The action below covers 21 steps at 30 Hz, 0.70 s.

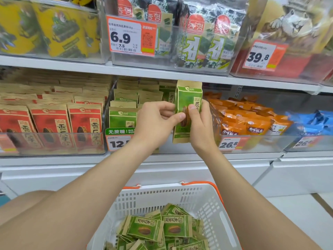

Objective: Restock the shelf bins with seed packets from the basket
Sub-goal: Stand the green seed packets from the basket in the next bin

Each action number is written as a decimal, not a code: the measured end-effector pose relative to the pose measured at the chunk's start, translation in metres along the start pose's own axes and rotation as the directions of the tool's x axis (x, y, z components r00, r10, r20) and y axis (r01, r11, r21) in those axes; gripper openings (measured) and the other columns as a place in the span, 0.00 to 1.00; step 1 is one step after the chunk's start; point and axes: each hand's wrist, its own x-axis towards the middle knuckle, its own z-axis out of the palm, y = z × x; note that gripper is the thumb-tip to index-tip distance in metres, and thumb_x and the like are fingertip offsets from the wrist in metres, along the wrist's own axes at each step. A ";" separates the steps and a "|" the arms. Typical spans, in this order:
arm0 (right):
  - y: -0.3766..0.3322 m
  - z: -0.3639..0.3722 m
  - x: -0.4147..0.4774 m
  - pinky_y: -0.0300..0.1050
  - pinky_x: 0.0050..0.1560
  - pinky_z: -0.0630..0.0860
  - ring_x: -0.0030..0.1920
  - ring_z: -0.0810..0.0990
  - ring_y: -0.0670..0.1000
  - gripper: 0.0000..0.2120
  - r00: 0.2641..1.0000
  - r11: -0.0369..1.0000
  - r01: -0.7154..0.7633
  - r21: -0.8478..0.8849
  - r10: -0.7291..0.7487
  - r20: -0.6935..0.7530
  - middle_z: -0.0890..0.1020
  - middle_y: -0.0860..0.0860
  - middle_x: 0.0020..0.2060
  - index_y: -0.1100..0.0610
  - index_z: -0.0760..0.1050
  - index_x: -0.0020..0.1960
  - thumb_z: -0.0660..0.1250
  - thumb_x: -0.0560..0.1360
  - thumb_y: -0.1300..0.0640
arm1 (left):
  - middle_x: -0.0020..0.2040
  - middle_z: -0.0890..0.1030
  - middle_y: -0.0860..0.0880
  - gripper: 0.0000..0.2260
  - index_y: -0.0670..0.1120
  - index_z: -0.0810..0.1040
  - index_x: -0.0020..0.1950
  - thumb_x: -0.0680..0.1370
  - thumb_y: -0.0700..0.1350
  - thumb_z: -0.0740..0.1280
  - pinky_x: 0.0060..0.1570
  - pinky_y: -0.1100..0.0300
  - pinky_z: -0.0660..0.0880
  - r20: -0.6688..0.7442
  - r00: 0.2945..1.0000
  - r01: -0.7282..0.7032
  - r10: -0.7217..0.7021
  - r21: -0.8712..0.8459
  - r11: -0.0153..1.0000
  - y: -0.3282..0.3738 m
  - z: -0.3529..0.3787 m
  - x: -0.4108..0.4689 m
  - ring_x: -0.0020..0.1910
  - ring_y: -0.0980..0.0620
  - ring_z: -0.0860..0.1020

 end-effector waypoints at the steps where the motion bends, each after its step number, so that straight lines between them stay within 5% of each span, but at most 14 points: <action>1: 0.001 0.001 0.000 0.42 0.52 0.75 0.49 0.80 0.42 0.13 1.000 1.000 -0.007 -0.005 0.007 0.007 0.82 0.38 0.47 0.56 0.73 0.62 0.58 0.85 0.49 | 0.42 0.88 0.51 0.10 0.48 0.88 0.55 0.75 0.46 0.80 0.48 0.57 0.83 0.001 0.997 0.076 -0.076 -0.099 0.992 -0.001 0.001 0.001 0.42 0.56 0.87; 4: -0.002 -0.001 0.001 0.44 0.53 0.76 0.50 0.80 0.41 0.13 1.000 0.998 0.021 -0.055 -0.020 0.020 0.82 0.37 0.48 0.55 0.73 0.63 0.56 0.88 0.48 | 0.42 0.89 0.49 0.10 0.43 0.87 0.54 0.74 0.39 0.80 0.43 0.62 0.81 0.051 0.961 0.272 -0.270 -0.323 0.906 0.003 0.000 0.001 0.40 0.56 0.86; 6: -0.003 -0.002 0.002 0.48 0.56 0.78 0.54 0.81 0.43 0.13 0.995 0.993 0.098 -0.067 -0.097 0.018 0.81 0.39 0.52 0.55 0.71 0.66 0.56 0.88 0.49 | 0.41 0.88 0.48 0.09 0.43 0.87 0.53 0.74 0.40 0.80 0.41 0.61 0.82 0.016 0.972 0.229 -0.234 -0.278 0.933 0.005 -0.003 0.002 0.39 0.53 0.86; 9: -0.002 -0.001 0.003 0.55 0.57 0.79 0.56 0.82 0.48 0.12 0.976 0.976 0.215 -0.025 -0.216 -0.026 0.81 0.43 0.56 0.55 0.66 0.70 0.57 0.88 0.53 | 0.41 0.87 0.55 0.03 0.48 0.87 0.50 0.77 0.44 0.78 0.47 0.69 0.78 -0.087 0.987 -0.116 0.136 0.198 0.973 0.007 -0.011 0.007 0.39 0.57 0.84; 11: 0.003 0.001 0.006 0.60 0.58 0.78 0.57 0.81 0.53 0.12 0.962 0.960 0.261 -0.098 -0.267 -0.054 0.81 0.49 0.58 0.50 0.64 0.71 0.57 0.88 0.52 | 0.46 0.86 0.57 0.03 0.52 0.86 0.53 0.80 0.47 0.73 0.52 0.62 0.77 -0.052 0.930 -0.285 0.365 0.525 0.802 0.009 -0.018 0.008 0.47 0.55 0.82; 13: 0.010 0.002 0.009 0.59 0.57 0.78 0.57 0.81 0.54 0.11 0.970 0.951 0.230 -0.205 -0.241 -0.030 0.82 0.47 0.58 0.46 0.65 0.70 0.58 0.88 0.50 | 0.55 0.84 0.52 0.08 0.50 0.83 0.59 0.81 0.49 0.70 0.57 0.49 0.75 0.042 0.897 -0.329 0.440 0.729 0.600 0.003 -0.023 0.012 0.57 0.47 0.77; 17: 0.023 0.006 0.025 0.52 0.50 0.78 0.52 0.82 0.51 0.10 0.996 0.891 0.047 -0.452 -0.005 0.093 0.84 0.47 0.54 0.53 0.71 0.65 0.64 0.85 0.53 | 0.78 0.68 0.41 0.30 0.46 0.67 0.78 0.81 0.61 0.62 0.77 0.37 0.57 0.177 0.966 -0.233 0.189 0.912 0.337 -0.015 -0.026 0.016 0.78 0.36 0.62; 21: 0.023 0.020 0.051 0.48 0.51 0.69 0.57 0.76 0.58 0.09 0.950 0.803 -0.219 -0.554 0.304 0.066 0.80 0.58 0.60 0.58 0.71 0.62 0.64 0.84 0.58 | 0.78 0.68 0.43 0.34 0.46 0.61 0.80 0.81 0.66 0.56 0.78 0.33 0.55 0.194 0.977 -0.209 0.086 0.947 0.243 -0.024 -0.028 0.021 0.77 0.37 0.65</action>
